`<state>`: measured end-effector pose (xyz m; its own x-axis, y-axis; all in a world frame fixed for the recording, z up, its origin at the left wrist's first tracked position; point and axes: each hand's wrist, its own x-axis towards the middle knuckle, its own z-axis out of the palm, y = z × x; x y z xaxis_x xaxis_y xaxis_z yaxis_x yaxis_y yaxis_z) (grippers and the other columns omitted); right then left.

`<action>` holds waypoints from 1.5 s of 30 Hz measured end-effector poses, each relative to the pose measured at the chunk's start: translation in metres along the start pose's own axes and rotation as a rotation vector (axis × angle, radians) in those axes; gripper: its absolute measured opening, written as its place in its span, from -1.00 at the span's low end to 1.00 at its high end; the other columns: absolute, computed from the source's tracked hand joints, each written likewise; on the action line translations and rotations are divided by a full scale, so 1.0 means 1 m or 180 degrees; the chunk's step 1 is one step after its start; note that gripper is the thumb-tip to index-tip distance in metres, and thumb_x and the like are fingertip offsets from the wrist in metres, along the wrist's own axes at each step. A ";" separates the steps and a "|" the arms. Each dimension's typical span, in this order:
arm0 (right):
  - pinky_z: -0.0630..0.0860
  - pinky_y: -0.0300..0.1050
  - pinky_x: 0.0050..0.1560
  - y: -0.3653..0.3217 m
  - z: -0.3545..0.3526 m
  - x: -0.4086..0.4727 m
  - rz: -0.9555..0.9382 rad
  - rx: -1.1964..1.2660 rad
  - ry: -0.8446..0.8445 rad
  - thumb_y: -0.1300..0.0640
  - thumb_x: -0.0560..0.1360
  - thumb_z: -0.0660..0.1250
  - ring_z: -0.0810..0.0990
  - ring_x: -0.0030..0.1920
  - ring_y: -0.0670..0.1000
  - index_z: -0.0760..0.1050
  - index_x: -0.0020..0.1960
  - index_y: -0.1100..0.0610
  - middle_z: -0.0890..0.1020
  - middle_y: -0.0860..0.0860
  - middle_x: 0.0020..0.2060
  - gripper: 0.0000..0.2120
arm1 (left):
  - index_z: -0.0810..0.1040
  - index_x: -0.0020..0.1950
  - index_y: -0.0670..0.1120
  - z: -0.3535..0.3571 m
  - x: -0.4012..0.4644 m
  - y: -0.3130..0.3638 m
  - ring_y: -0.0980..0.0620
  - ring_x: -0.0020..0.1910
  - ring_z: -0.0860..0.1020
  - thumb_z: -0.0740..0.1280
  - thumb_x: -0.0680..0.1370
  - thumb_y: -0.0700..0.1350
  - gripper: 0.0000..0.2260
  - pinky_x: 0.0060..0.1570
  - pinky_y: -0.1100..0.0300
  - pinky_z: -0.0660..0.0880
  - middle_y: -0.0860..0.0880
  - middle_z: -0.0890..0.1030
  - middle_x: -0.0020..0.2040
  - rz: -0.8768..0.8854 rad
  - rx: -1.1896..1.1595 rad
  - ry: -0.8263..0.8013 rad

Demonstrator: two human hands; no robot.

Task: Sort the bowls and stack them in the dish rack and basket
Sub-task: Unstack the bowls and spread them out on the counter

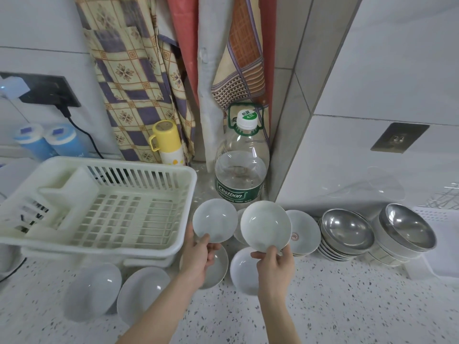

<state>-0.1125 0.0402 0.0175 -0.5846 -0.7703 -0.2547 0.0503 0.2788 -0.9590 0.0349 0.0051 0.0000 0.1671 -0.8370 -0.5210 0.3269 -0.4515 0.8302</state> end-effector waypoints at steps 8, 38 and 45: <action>0.41 -0.17 -0.39 0.013 -0.036 -0.038 0.0030 0.0486 0.0328 0.29 0.52 0.15 0.47 -0.49 -0.12 0.52 0.11 0.13 0.63 0.14 -0.47 -0.75 | 0.29 0.44 0.29 -0.024 -0.044 -0.009 0.13 -0.55 0.35 0.16 0.64 -0.25 -0.49 -0.58 0.30 0.20 -0.13 0.60 -0.36 0.0163 0.0158 -0.0362; 0.16 -0.21 -0.51 0.088 -0.071 -0.145 0.1194 0.0164 0.0416 0.39 0.50 0.14 0.18 -0.60 -0.04 0.52 0.08 0.30 0.60 0.20 -0.52 -0.76 | 0.26 0.46 0.24 -0.128 -0.138 -0.093 0.10 -0.59 0.37 0.08 0.62 -0.32 -0.46 -0.63 0.31 0.17 -0.22 0.58 -0.39 -0.0428 0.0808 -0.0527; 0.15 -0.27 -0.65 0.091 -0.068 -0.141 0.1326 0.0213 0.0361 0.42 0.50 0.13 0.19 -0.66 -0.10 0.51 0.14 0.30 0.59 0.19 -0.54 -0.72 | 0.24 0.46 0.27 -0.127 -0.131 -0.093 0.12 -0.61 0.35 0.06 0.64 -0.30 -0.46 -0.60 0.28 0.18 -0.22 0.56 -0.37 -0.0362 0.0857 -0.0471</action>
<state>-0.0805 0.2137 -0.0251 -0.5883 -0.5310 -0.6099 0.3510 0.5118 -0.7841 0.1012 0.1954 -0.0340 0.0002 -0.8034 -0.5955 0.0747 -0.5938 0.8011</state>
